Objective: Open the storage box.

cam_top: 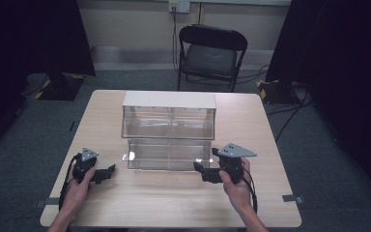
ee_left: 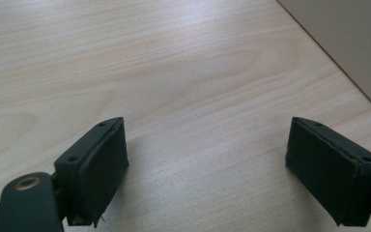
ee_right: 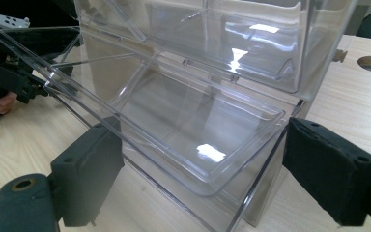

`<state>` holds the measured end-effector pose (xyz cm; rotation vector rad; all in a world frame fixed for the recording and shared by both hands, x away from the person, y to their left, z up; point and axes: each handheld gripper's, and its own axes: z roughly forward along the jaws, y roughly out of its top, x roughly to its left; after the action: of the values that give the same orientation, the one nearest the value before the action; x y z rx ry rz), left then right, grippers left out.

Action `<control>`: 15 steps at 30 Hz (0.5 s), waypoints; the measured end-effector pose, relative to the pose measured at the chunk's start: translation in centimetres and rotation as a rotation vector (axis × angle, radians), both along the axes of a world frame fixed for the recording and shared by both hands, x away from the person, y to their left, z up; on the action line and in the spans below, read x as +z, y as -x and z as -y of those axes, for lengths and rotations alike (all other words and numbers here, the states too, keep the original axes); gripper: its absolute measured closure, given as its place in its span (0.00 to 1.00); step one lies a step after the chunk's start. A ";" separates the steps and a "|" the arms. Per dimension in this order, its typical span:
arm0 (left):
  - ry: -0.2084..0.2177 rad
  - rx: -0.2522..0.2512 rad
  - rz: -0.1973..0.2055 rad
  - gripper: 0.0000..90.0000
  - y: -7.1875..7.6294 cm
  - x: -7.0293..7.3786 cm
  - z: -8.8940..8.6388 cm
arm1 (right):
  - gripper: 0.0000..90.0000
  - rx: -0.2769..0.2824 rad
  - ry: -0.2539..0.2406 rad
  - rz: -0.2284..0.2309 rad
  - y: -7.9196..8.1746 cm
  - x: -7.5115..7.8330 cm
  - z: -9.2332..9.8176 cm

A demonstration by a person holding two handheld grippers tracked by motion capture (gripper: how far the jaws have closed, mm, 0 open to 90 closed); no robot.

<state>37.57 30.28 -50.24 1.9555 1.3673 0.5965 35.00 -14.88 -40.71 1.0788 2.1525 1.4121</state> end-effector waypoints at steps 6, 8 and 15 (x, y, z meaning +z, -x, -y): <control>0.000 0.001 0.000 0.16 0.0 0.0 0.0 | 0.15 -0.005 -0.003 -0.008 0.0 0.1 0.2; 0.000 0.001 0.000 0.16 0.0 0.0 0.0 | 0.15 -0.004 -0.002 -0.003 0.0 0.1 0.2; -0.001 0.001 0.000 0.16 0.0 0.0 0.0 | 0.15 -0.003 0.000 0.007 -0.1 0.4 0.1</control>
<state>37.57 30.28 -50.23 1.9557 1.3679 0.5972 35.11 -15.00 -40.35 1.0754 2.1456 1.4117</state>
